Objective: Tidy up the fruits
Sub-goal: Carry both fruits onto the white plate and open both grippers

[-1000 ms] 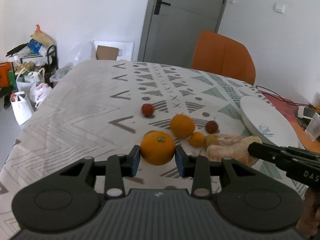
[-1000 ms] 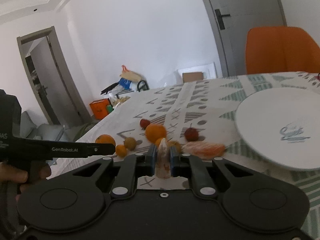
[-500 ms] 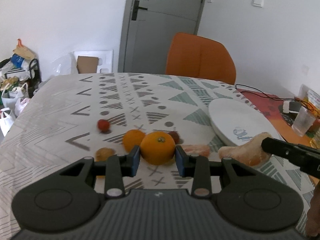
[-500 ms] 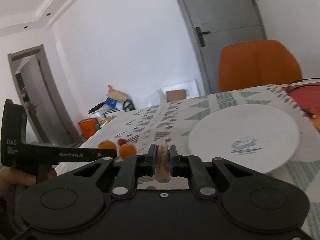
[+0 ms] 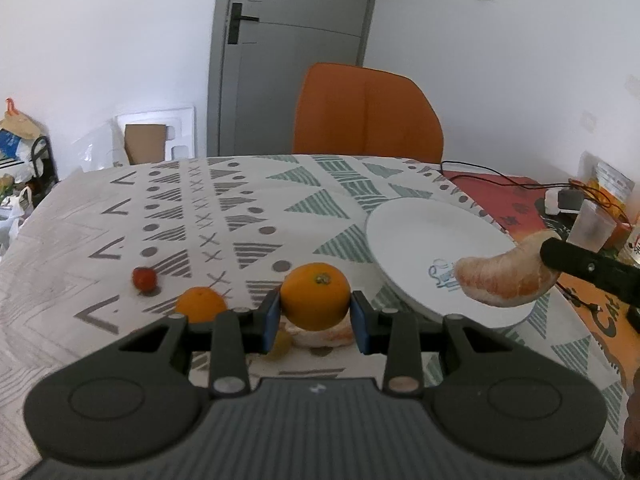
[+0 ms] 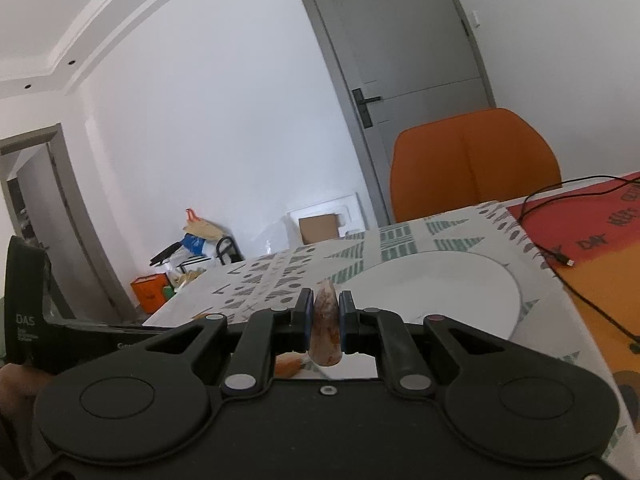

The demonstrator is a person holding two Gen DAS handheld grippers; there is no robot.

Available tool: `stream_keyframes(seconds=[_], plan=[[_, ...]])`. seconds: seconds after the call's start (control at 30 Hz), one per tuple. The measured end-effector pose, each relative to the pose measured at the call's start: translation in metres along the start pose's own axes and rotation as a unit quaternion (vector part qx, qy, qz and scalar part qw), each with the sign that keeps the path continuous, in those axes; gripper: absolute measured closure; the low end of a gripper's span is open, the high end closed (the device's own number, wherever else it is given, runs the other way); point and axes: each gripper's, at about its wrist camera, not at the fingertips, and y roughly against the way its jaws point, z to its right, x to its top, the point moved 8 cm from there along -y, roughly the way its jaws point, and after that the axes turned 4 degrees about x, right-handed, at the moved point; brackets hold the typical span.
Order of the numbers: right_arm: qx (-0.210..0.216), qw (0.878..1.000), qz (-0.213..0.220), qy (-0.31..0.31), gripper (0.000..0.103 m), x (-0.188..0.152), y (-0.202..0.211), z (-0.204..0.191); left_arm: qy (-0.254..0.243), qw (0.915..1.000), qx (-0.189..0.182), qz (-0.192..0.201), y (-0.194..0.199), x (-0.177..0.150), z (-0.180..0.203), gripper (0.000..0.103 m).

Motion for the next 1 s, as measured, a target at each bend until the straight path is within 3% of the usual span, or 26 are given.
stream_keyframes(seconds=[0.33,0.4,0.5,0.63,0.9,1.0], plan=[[-0.039,0.998,-0.038,-0.032,0.091,-0.014,-0.013,0.039,-0.019,0.9997,-0.012,-0.01,-0.021,0.006,0.022,0.067],[-0.053,0.997,-0.039,-0.04,0.082,-0.015,-0.013,0.048,-0.024,0.9995,-0.015,-0.013,-0.026,0.007,0.028,0.067],[-0.073,0.996,-0.034,-0.042,0.08,-0.012,-0.01,0.058,-0.029,0.9992,-0.022,-0.016,-0.034,0.009,0.036,0.067],[-0.077,0.995,-0.031,-0.045,0.068,-0.011,-0.004,0.064,-0.038,0.9986,-0.034,-0.016,-0.041,0.014,0.048,0.067],[-0.076,0.995,-0.036,-0.047,0.066,-0.012,-0.005,0.065,-0.062,0.9965,-0.055,-0.009,-0.043,0.025,0.074,0.067],[-0.077,0.995,-0.037,-0.05,0.059,-0.013,-0.007,0.065,-0.068,0.9963,-0.051,0.001,-0.04,0.027,0.077,0.064]])
